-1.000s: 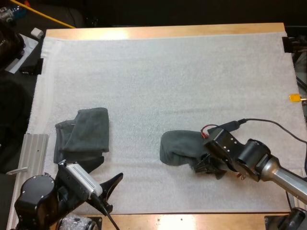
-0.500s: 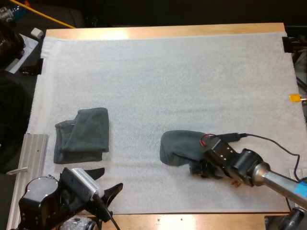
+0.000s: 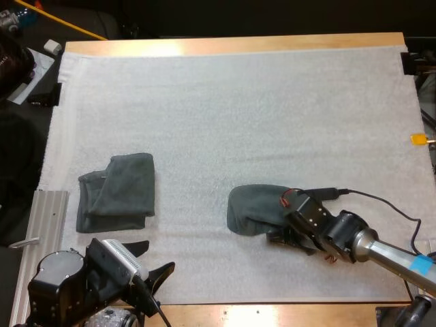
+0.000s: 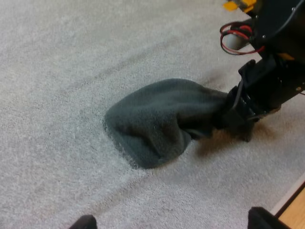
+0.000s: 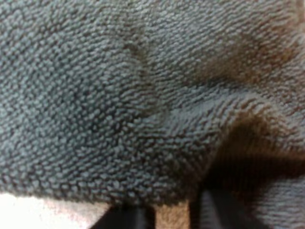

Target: Pick towel from pile, fold and stack

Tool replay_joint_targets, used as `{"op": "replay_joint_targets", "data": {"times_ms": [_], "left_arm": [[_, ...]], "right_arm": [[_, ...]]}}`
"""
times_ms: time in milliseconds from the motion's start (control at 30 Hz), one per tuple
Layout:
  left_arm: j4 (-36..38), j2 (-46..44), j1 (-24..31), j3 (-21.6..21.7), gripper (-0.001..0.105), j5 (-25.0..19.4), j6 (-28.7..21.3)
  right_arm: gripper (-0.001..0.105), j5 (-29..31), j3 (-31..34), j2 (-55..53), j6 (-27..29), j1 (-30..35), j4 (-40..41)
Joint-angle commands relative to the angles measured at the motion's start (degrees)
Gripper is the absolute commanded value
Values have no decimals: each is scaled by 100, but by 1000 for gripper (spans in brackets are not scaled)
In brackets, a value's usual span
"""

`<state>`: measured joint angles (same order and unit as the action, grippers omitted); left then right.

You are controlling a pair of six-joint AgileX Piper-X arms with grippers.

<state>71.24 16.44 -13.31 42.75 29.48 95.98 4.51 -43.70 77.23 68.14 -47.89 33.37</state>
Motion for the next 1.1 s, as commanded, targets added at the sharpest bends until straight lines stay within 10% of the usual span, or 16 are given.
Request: {"op": "replay_joint_targets", "data": {"times_ms": [0,1067], "left_arm": [[45,0,-10,43,62,75,31],[9,15,-21,36,62,104,26]], "right_arm": [[0,147,-83,-9,15,33,-52],[0,1178,-2832,-699,1973,-10,1244]]}}
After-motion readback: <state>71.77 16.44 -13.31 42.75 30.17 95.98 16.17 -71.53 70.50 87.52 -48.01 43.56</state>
